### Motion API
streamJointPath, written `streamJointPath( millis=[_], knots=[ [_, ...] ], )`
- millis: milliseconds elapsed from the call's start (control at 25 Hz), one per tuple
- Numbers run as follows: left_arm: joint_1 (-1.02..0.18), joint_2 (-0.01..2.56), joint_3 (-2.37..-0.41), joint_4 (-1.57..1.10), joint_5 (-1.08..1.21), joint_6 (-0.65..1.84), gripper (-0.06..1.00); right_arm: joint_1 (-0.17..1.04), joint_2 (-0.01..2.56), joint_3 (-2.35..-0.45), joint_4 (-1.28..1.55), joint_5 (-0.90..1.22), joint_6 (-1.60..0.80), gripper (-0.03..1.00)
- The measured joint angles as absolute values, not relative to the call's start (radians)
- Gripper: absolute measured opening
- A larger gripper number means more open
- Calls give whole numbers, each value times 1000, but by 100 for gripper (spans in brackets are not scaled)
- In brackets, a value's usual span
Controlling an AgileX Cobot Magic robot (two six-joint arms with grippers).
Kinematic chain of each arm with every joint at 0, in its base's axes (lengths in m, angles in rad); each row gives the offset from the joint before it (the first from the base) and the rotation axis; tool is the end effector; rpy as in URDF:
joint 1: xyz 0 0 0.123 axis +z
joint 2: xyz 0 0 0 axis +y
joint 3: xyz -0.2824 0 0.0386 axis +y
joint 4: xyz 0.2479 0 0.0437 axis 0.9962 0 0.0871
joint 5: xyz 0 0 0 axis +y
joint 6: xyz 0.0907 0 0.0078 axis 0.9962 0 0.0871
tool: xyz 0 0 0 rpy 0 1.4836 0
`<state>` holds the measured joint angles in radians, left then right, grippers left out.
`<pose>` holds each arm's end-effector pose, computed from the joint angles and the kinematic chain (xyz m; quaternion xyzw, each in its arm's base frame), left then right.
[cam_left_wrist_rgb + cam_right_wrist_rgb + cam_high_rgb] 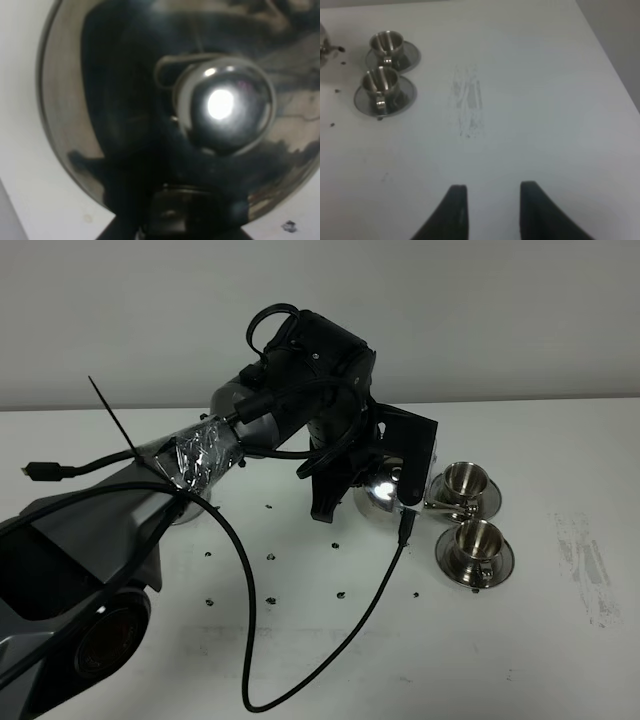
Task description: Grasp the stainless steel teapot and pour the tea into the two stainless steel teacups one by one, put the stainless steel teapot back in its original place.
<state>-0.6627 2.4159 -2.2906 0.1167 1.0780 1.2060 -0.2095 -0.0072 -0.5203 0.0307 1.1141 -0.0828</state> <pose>0.4221 -0.3176 0.2126 0.7913 0.5658 0.1146 0.2017 -0.0099 0.0047 0.2784 0.0532 0.8582 -0.0592 0.5072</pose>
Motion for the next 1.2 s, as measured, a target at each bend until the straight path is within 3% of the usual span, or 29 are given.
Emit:
streamJointPath(
  millis=[1200],
  knots=[
    [-706,2471,-2291,327,940,1259,20,-210,-7,-520,31,1113,-83,24]
  ],
)
